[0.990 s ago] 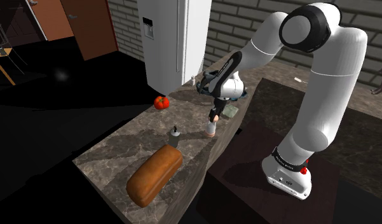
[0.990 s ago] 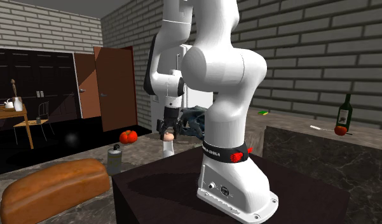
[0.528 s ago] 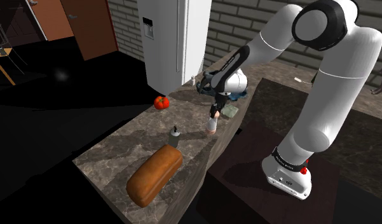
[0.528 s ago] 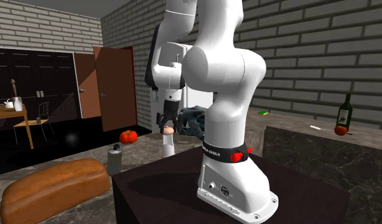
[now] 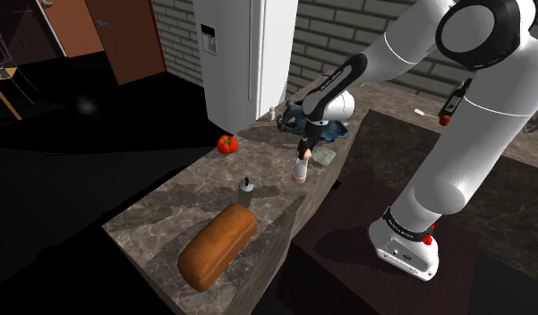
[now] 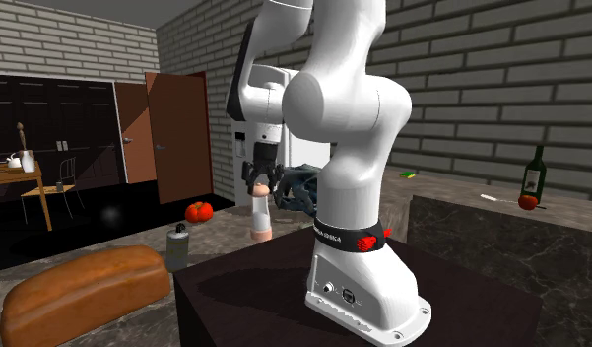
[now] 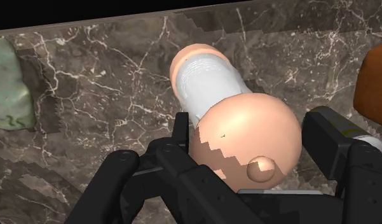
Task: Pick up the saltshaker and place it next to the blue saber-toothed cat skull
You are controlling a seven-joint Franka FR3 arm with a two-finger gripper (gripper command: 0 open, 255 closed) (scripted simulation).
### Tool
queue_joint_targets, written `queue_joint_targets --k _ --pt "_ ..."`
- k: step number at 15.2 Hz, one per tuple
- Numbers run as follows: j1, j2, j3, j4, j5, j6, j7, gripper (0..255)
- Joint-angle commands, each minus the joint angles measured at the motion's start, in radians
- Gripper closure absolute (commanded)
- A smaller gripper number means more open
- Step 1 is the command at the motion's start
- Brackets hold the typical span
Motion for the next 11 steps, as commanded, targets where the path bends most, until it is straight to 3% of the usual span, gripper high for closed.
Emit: queue_joint_targets --k 1,11 --pt "0.002 -0.030 -0.005 0.001 -0.027 -0.028 0.024 255" --pt "-0.006 -0.162 -0.014 0.018 -0.123 -0.165 0.109 255"
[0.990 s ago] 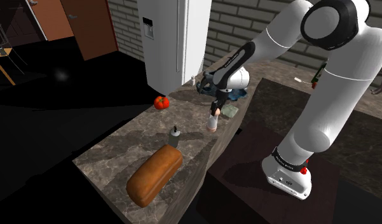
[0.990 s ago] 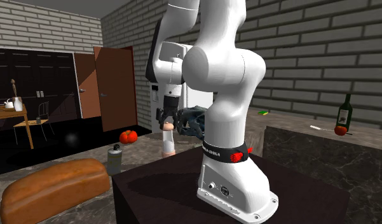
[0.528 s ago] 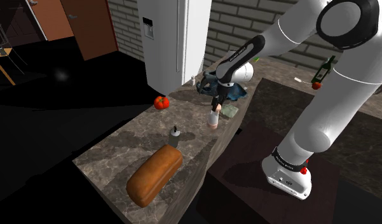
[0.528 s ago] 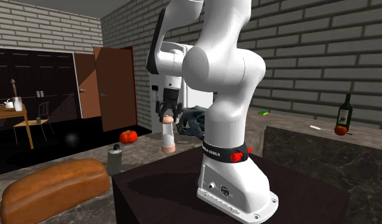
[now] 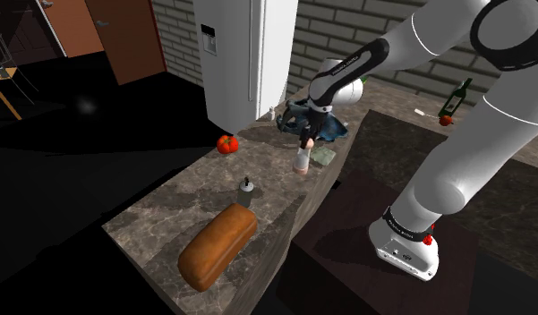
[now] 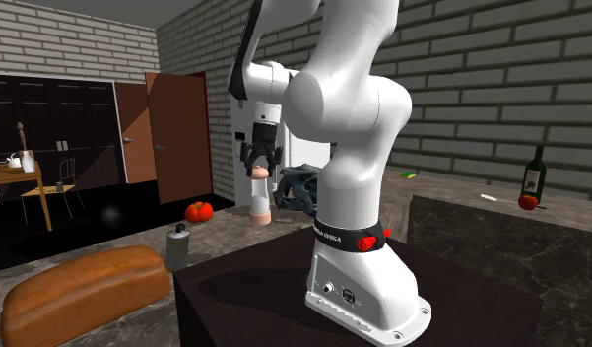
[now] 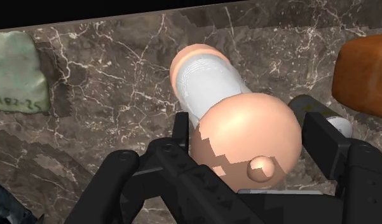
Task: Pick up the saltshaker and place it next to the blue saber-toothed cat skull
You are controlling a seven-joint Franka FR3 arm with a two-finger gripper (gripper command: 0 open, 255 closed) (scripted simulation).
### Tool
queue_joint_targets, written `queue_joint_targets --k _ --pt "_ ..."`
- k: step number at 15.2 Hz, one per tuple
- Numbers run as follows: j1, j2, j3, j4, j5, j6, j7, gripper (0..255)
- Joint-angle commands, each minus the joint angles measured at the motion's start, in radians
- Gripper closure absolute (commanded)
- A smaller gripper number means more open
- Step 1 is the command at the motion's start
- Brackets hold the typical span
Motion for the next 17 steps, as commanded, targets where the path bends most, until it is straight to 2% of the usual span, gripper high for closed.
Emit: queue_joint_targets --k 1,17 --pt "-0.003 -0.024 -0.001 0.005 -0.016 -0.028 0.013 255" --pt "-0.020 -0.180 0.010 0.089 -0.091 -0.258 0.093 255"
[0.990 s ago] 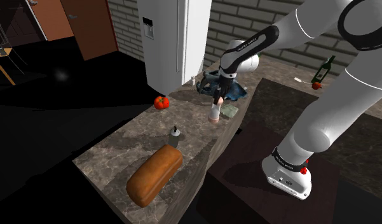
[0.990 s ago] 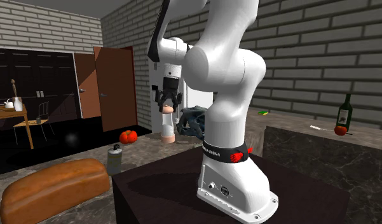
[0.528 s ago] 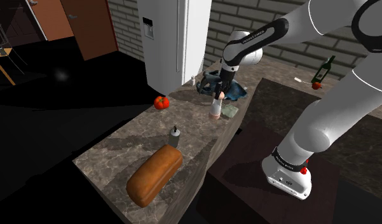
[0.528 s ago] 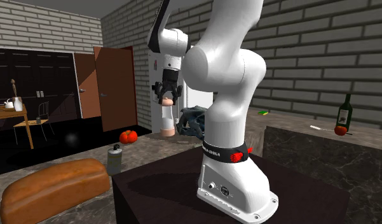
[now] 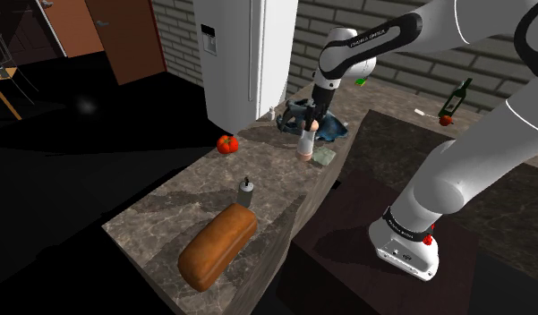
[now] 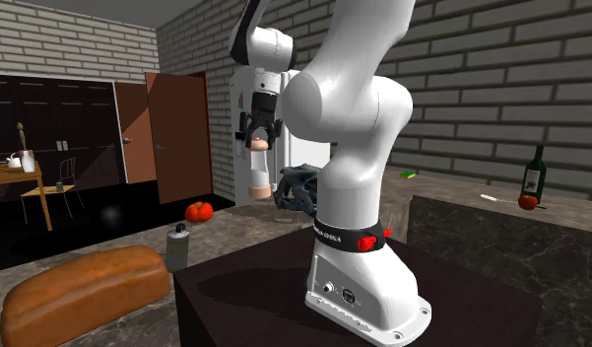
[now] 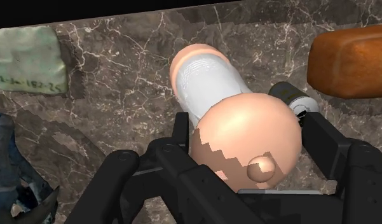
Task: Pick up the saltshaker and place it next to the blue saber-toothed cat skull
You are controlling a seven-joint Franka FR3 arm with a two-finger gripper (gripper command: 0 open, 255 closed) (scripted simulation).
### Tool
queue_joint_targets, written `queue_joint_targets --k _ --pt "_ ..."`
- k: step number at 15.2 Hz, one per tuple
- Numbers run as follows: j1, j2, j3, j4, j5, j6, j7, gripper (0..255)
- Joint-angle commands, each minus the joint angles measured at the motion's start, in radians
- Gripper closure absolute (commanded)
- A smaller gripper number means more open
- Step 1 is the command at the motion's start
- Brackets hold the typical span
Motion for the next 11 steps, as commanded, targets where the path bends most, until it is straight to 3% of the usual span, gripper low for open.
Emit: queue_joint_targets --k 1,11 --pt "-0.001 -0.015 0.002 0.012 -0.006 -0.027 0.007 255" --pt "-0.006 -0.075 0.009 0.096 -0.026 -0.167 0.039 255"
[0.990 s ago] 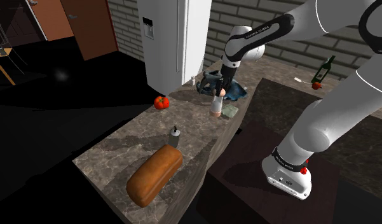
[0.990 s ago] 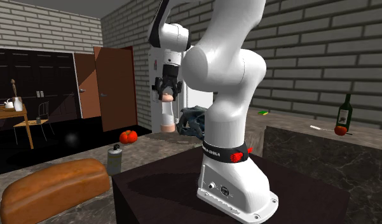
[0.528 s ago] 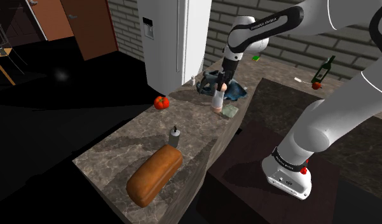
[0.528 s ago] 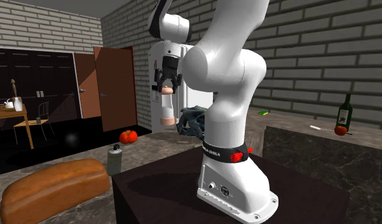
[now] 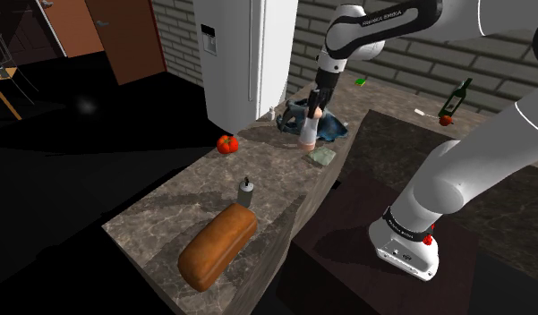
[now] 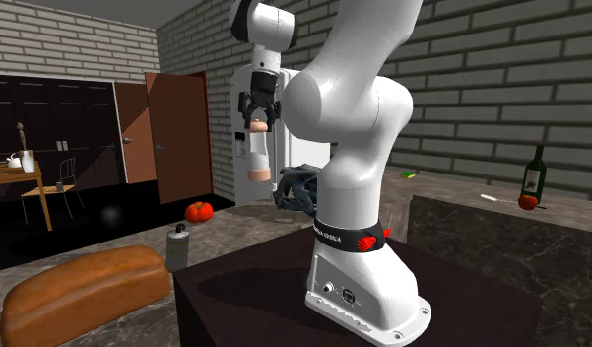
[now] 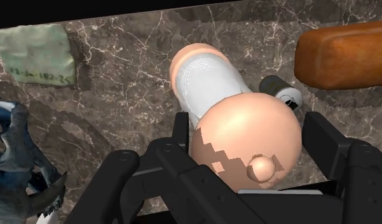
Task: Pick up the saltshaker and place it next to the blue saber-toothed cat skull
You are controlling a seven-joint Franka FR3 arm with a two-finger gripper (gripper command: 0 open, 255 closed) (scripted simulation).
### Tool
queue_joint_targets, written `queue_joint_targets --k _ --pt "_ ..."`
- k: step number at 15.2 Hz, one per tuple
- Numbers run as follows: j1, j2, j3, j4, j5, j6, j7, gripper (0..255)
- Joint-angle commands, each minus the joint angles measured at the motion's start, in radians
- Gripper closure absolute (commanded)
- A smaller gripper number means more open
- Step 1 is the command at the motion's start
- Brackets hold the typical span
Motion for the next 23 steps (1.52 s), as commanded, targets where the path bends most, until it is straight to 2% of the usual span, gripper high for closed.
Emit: queue_joint_targets --k 1,6,16,23 --pt "-0.001 -0.008 0.001 0.019 -0.003 -0.027 0.005 255" --pt "-0.002 -0.027 0.004 0.068 -0.009 -0.094 0.017 255" --pt "-0.058 0.306 -0.117 0.427 0.044 -0.157 -0.185 255" --pt "-0.139 0.576 -0.160 0.767 0.126 -0.264 -0.307 255"
